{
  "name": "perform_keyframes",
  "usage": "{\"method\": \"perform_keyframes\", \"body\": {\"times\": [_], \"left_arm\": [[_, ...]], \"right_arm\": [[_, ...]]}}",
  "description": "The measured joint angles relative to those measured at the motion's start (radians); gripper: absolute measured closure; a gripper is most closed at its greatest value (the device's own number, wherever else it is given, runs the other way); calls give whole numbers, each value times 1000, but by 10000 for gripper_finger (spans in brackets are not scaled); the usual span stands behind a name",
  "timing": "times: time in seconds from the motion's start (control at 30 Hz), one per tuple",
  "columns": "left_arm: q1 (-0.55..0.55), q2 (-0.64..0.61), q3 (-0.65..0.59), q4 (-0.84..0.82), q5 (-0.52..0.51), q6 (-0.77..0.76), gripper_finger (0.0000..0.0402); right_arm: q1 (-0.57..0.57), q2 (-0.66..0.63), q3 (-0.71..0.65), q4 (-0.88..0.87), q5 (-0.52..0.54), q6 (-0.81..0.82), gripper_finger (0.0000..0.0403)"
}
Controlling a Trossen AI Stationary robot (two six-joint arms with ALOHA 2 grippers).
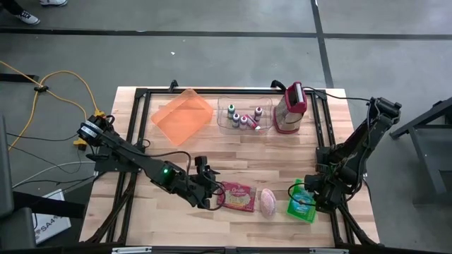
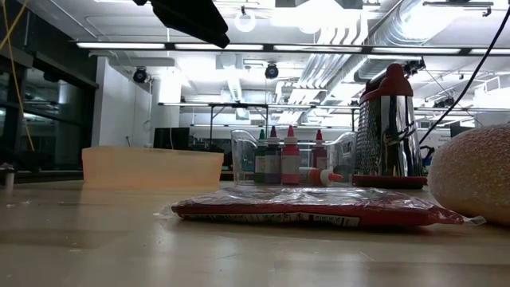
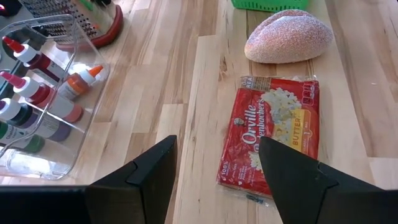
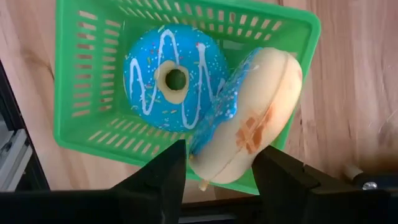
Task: Pick & Place Food Item
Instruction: Put the light blue donut into the green bin
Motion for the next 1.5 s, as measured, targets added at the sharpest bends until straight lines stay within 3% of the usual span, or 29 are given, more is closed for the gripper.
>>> {"method": "perform_keyframes", "body": {"times": [0.23,1.5], "left_arm": [[0,0,0,0,0,0,183],[0,0,0,0,3,0,183]], "right_arm": [[-3,0,0,2,36,-26,239],[-75,-95,33,-16,-14,-55,254]]}}
